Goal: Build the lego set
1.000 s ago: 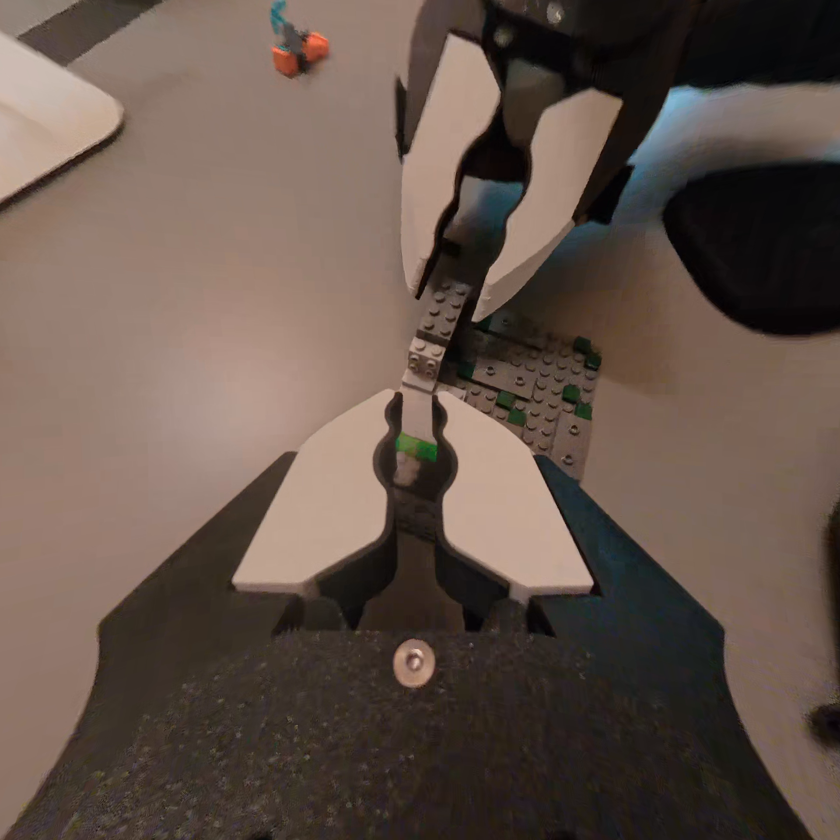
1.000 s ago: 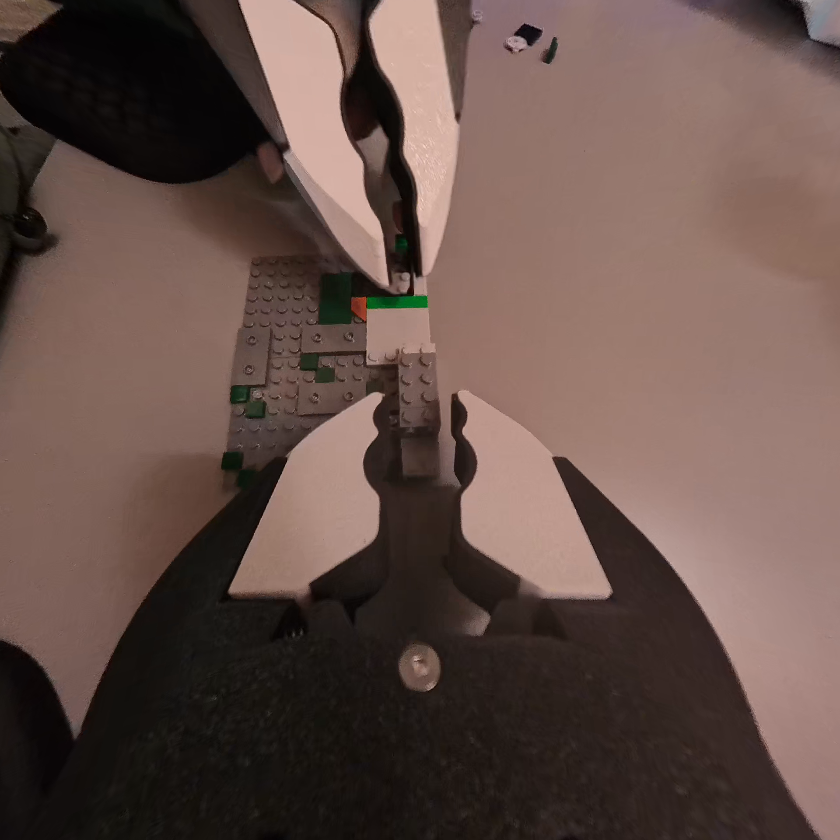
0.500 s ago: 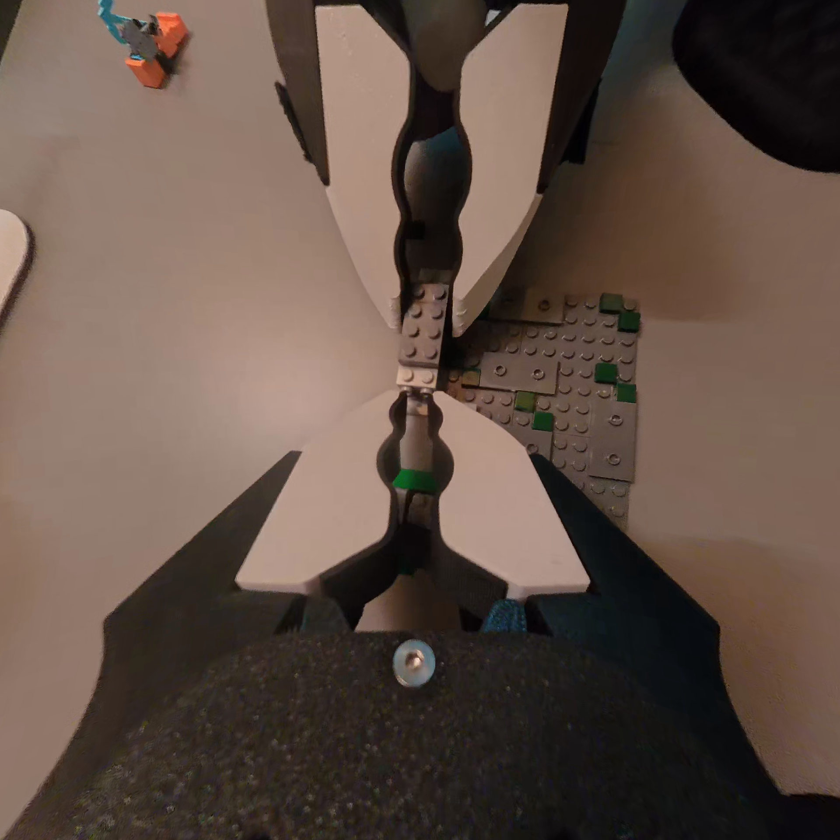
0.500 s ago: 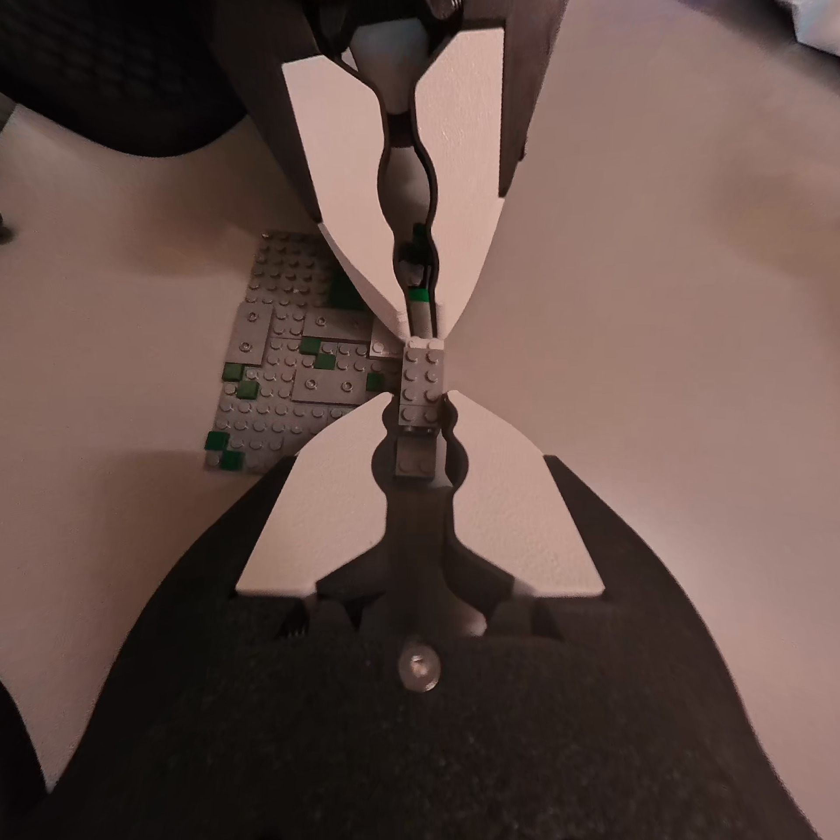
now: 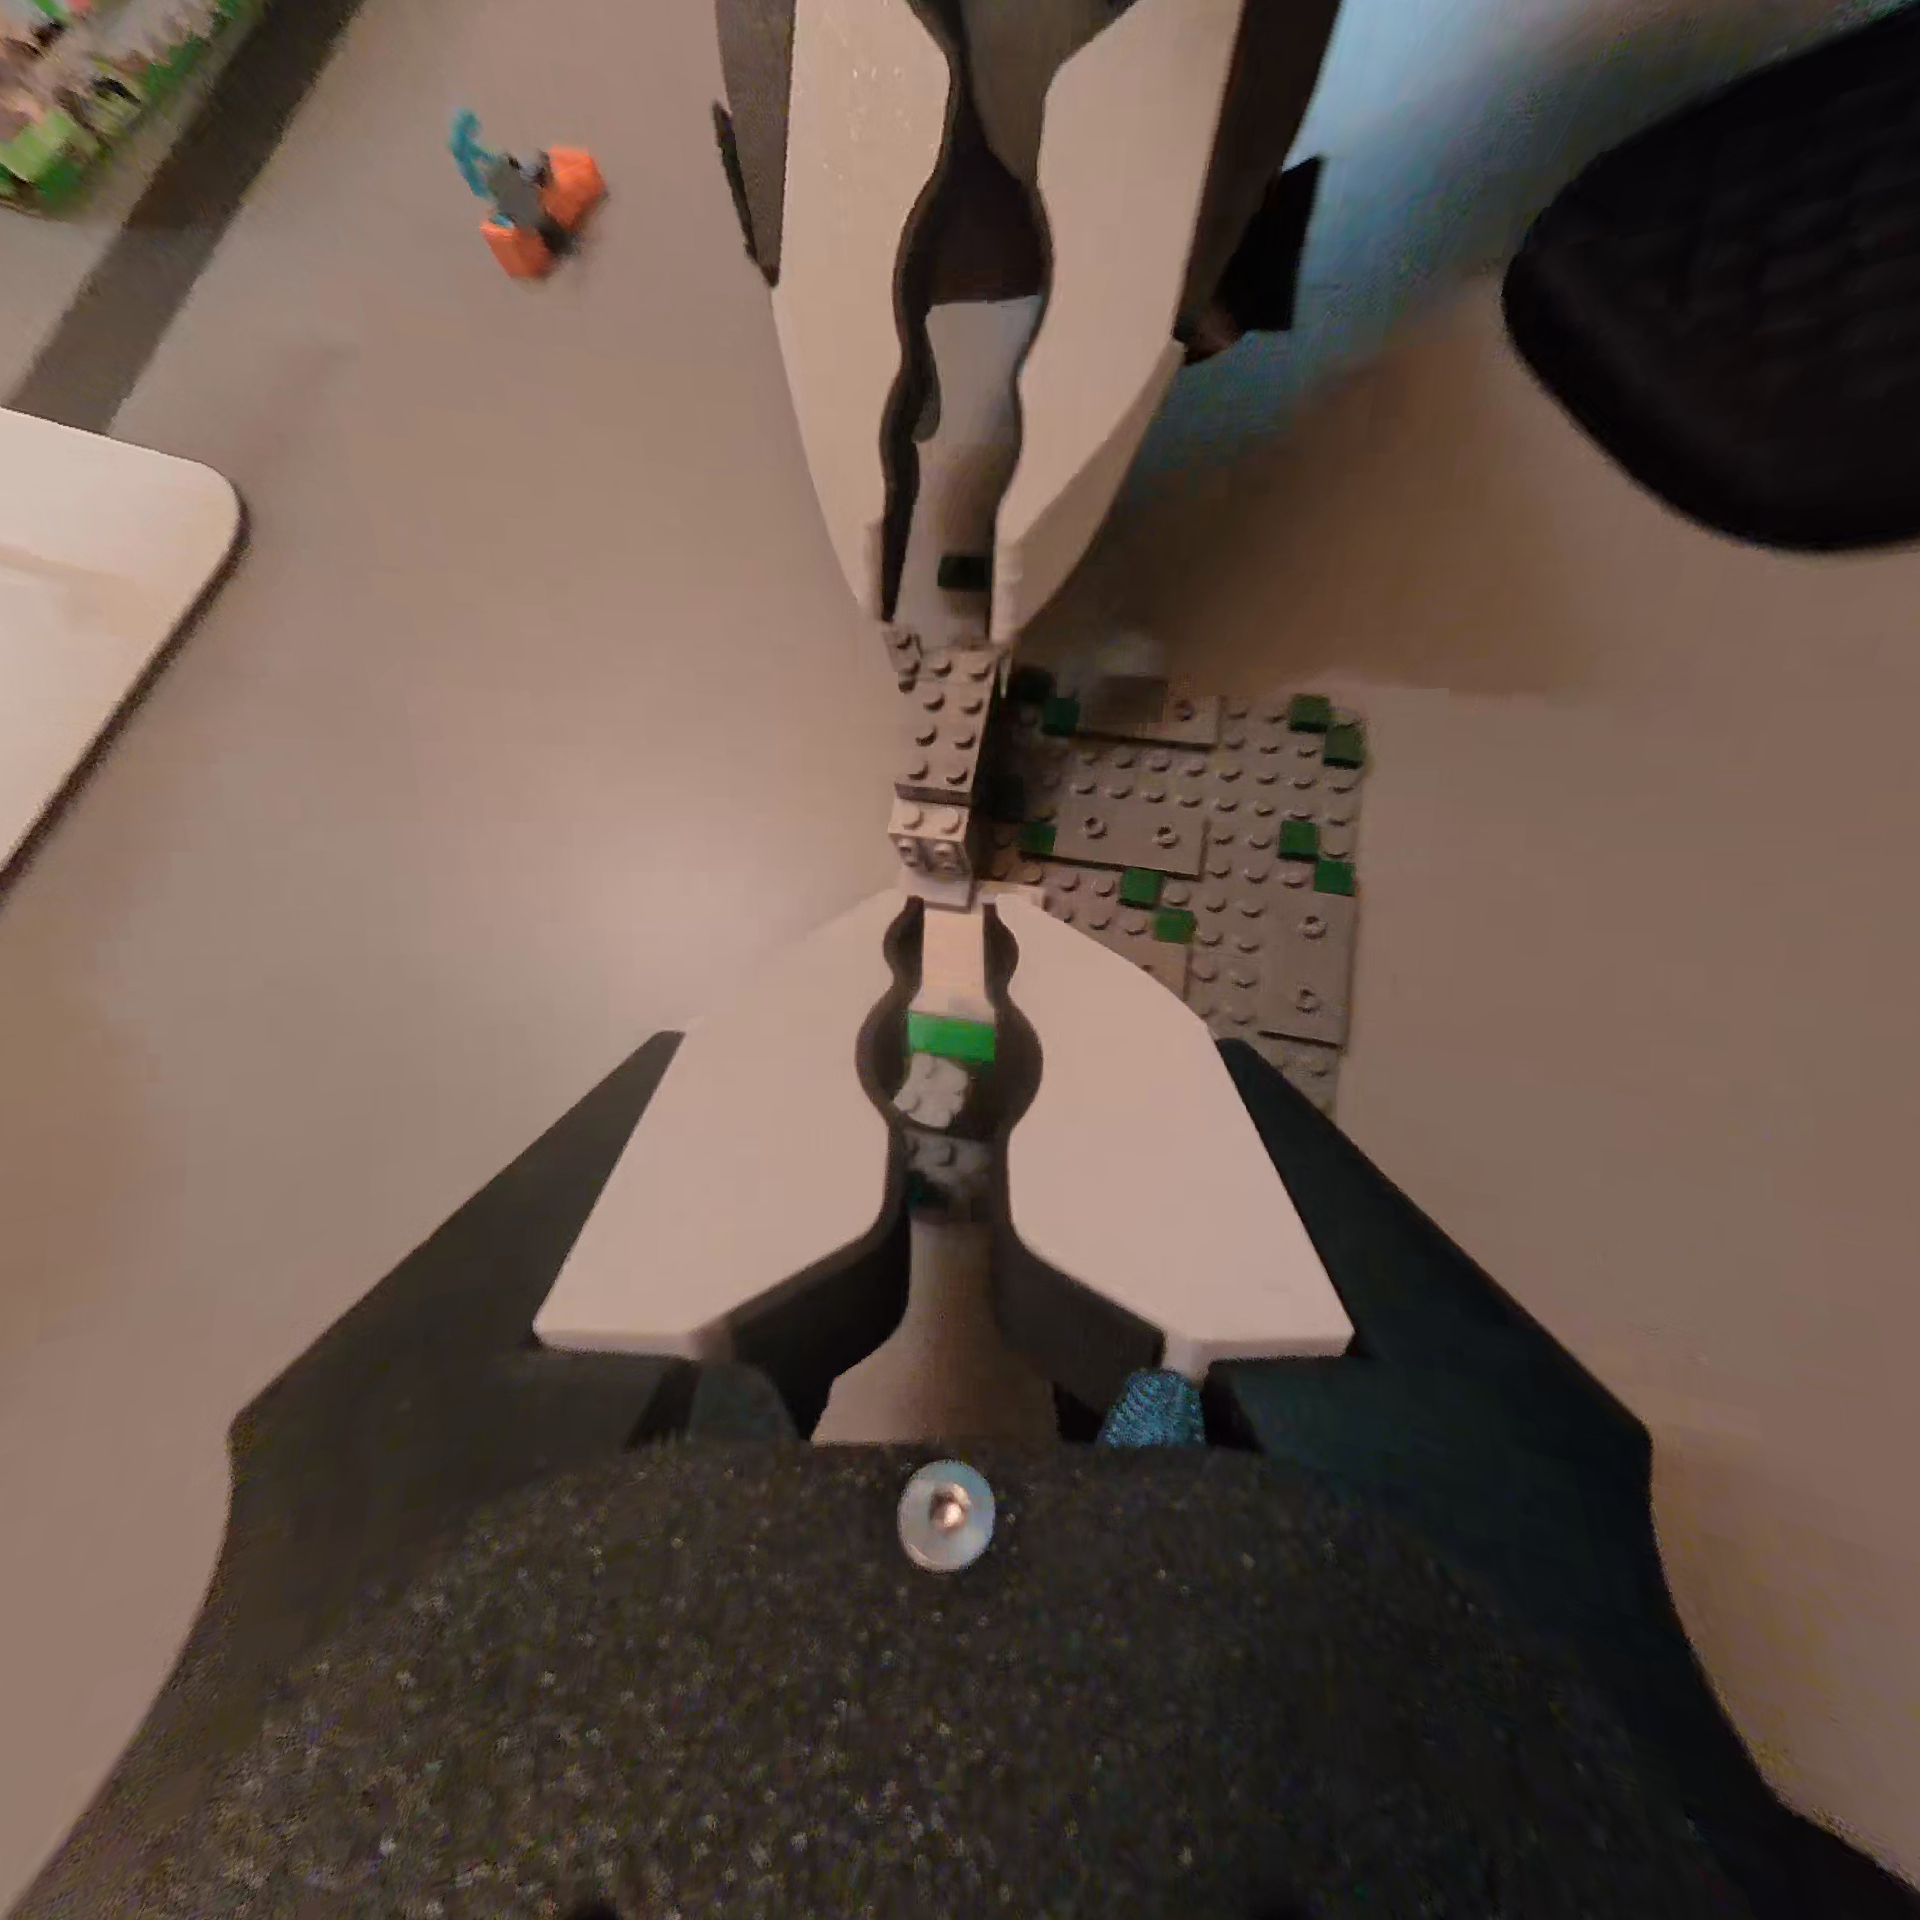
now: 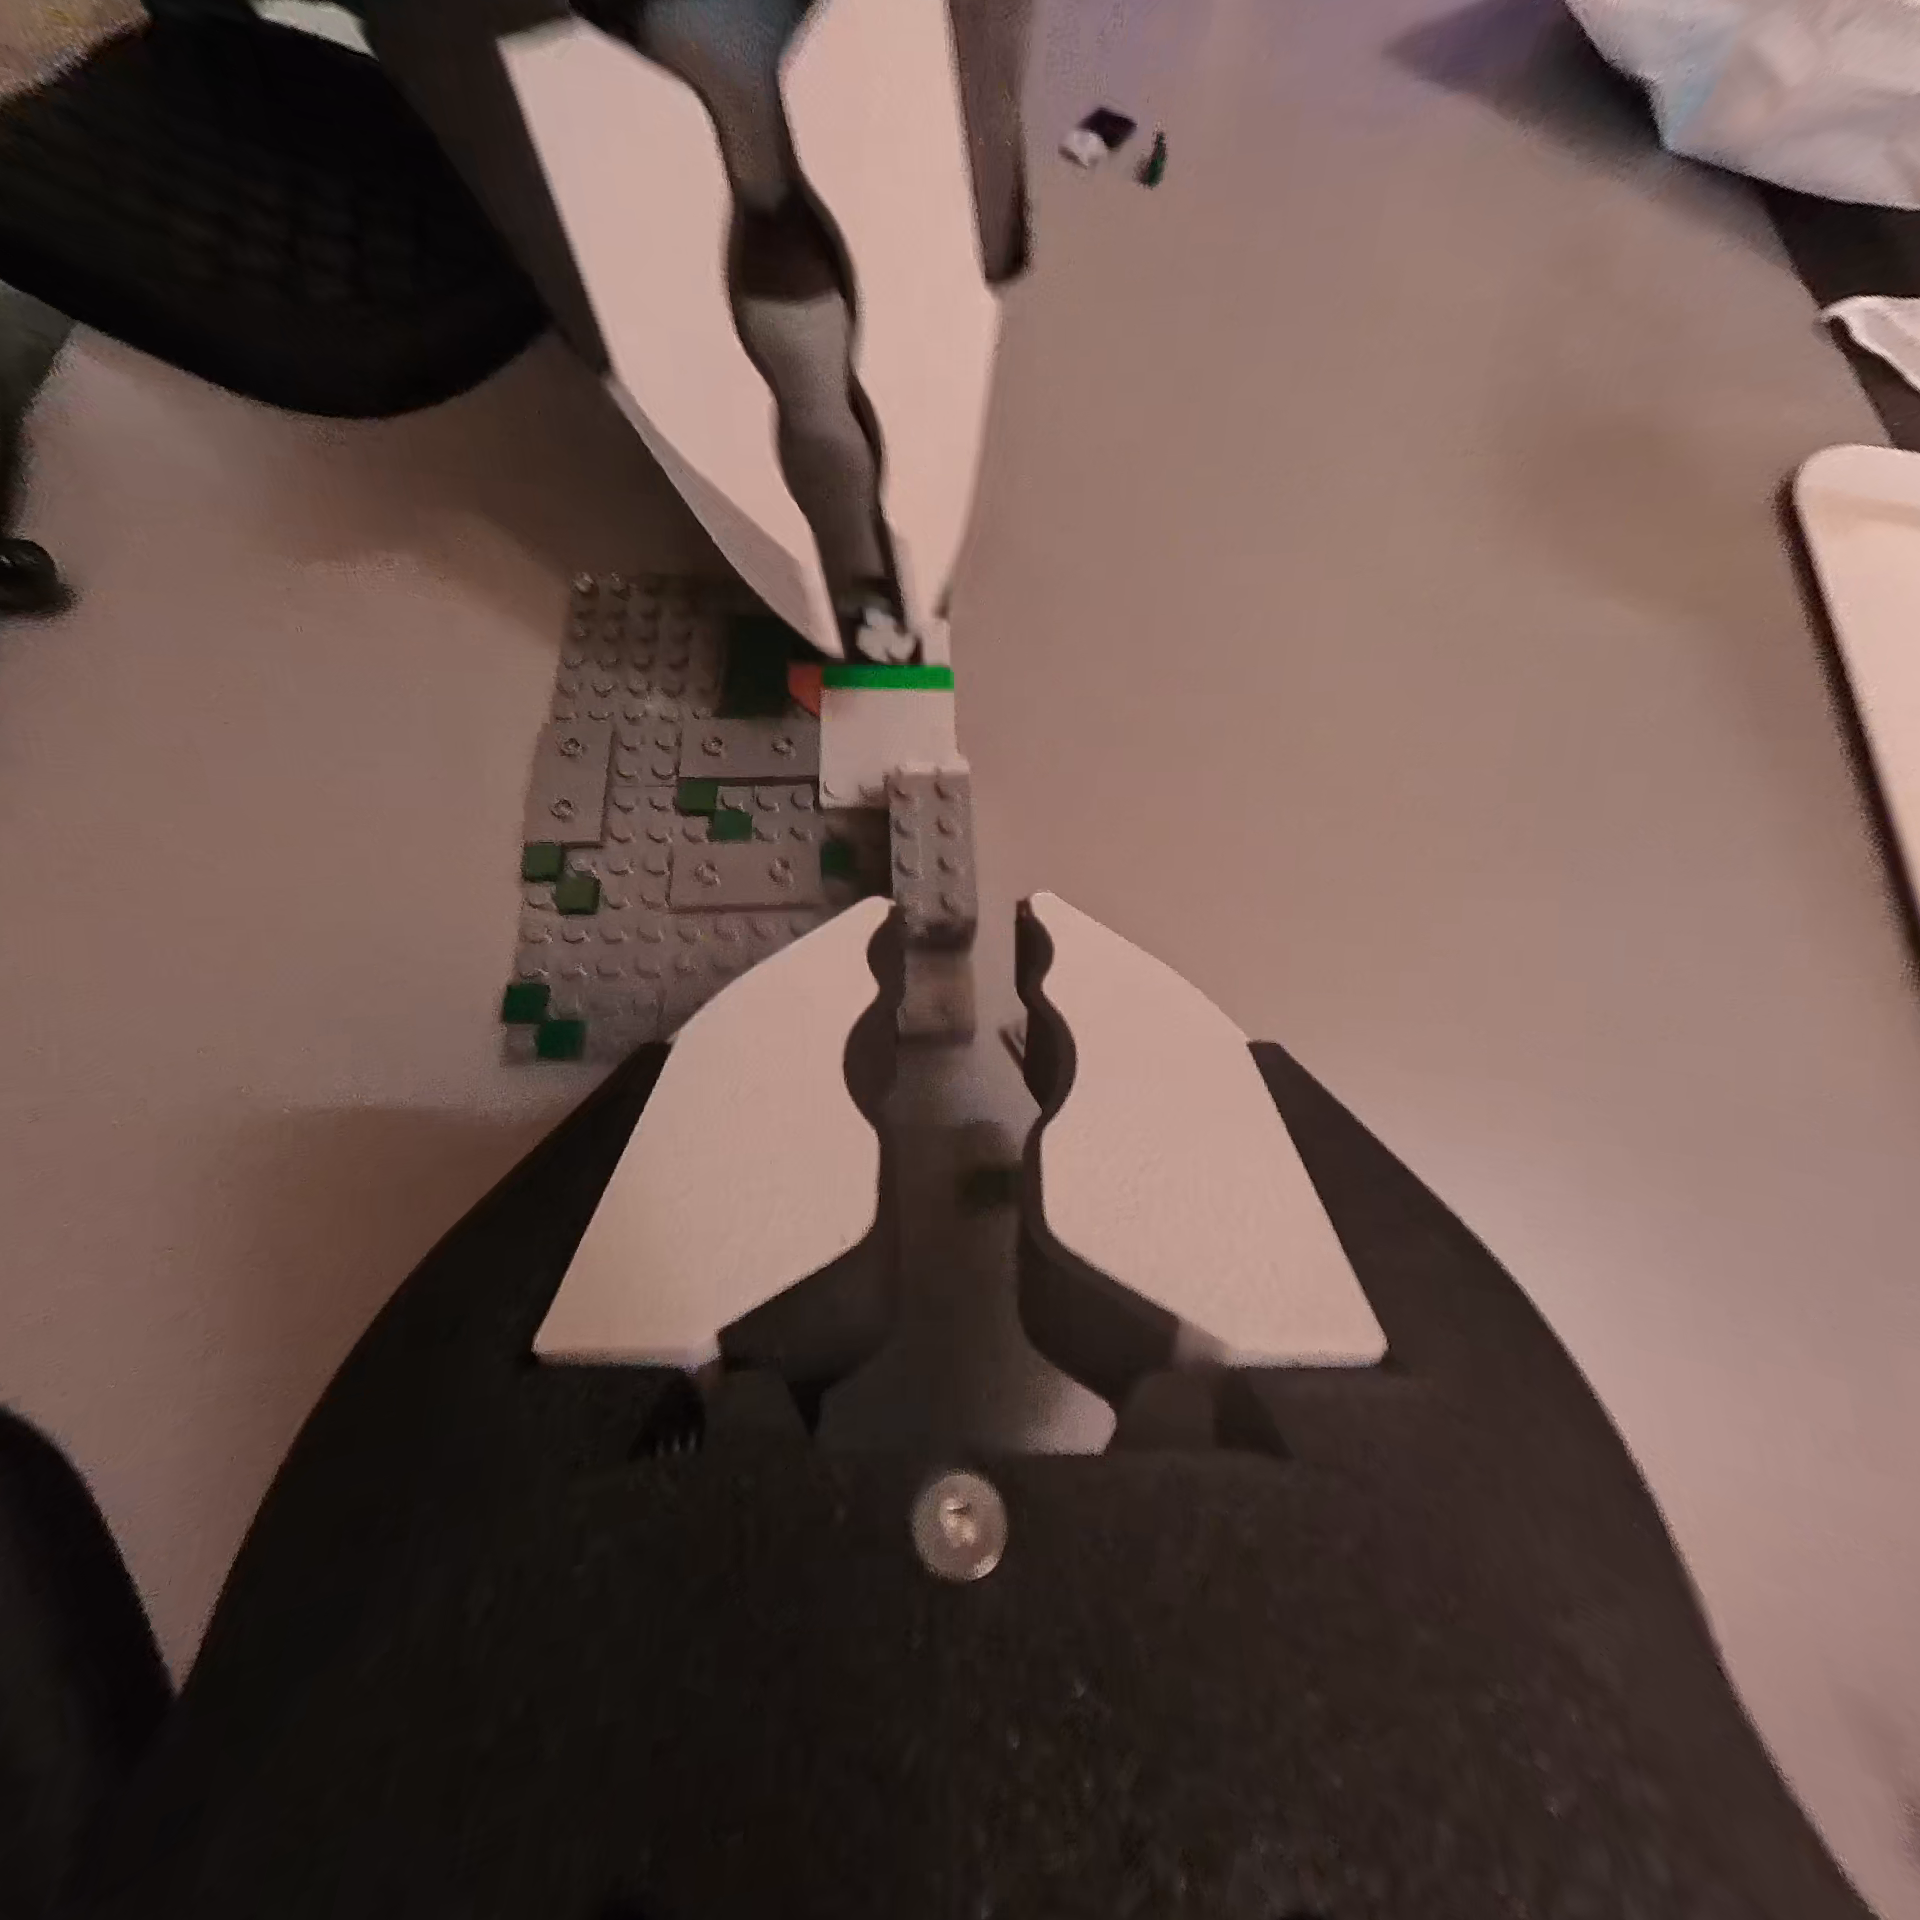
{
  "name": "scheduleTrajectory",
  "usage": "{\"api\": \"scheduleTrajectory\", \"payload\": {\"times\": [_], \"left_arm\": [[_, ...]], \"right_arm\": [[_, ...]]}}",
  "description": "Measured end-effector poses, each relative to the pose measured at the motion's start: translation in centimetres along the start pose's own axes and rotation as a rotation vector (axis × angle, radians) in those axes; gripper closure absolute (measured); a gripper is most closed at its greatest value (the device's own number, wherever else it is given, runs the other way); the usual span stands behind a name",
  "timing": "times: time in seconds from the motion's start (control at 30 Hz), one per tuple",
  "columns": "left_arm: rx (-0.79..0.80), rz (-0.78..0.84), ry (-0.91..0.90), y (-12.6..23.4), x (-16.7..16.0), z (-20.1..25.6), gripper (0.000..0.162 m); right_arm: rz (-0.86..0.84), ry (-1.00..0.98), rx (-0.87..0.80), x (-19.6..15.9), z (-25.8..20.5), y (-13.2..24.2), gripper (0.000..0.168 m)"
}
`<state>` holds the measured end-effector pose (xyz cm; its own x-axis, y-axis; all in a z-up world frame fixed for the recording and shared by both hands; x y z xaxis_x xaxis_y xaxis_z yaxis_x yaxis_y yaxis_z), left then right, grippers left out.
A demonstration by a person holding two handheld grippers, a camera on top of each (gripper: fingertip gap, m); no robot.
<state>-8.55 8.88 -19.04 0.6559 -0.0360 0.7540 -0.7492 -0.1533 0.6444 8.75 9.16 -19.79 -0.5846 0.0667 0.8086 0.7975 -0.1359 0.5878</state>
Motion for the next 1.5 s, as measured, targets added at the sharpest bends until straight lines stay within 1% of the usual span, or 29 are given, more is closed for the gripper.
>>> {"api": "scheduleTrajectory", "payload": {"times": [0.1, 0.2, 0.33, 0.5, 0.6, 0.87, 1.17, 1.5], "left_arm": [[0.022, 0.049, 0.044, 1.2, -0.2, 0.9, 0.152], [0.034, 0.087, 0.092, 1.7, -0.5, 1.8, 0.152], [0.047, 0.123, 0.145, 2.2, -0.8, 2.9, 0.152], [0.072, 0.147, 0.189, 2.8, -1.5, 3.3, 0.152], [0.079, 0.159, 0.212, 3.0, -1.8, 3.2, 0.152], [0.067, 0.182, 0.238, 3.2, -2.0, 2.8, 0.152], [0.092, 0.161, 0.201, 3.4, -2.4, 2.1, 0.152], [0.093, 0.188, 0.241, 3.1, -3.1, 1.8, 0.153]], "right_arm": [[-0.083, 0.024, -0.035, -1.1, 1.1, 1.2, 0.149], [-0.159, 0.050, 0.003, -1.8, 1.9, 1.3, 0.149], [-0.243, 0.099, 0.079, -1.8, 2.5, 0.5, 0.152], [-0.306, 0.138, 0.128, -1.5, 2.8, -0.7, 0.152], [-0.311, 0.135, 0.143, -1.5, 2.8, -1.0, 0.160], [-0.320, 0.120, 0.114, -1.5, 2.5, -0.9, 0.161], [-0.305, 0.078, 0.090, -1.7, 2.1, -0.7, 0.161], [-0.297, 0.051, 0.074, -1.8, 2.1, -0.7, 0.161]]}}
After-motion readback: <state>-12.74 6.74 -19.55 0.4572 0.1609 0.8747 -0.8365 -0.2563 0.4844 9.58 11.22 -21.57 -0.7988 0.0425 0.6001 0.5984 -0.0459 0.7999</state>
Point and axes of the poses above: each gripper's, where its closed fingertips meet, y back along the fingers, x out of its top, z = x × y across the jaws, the point moved 8 cm from there along y, back along the fingers, and after that the axes turned 2 degrees about x, right-handed, at the moved point
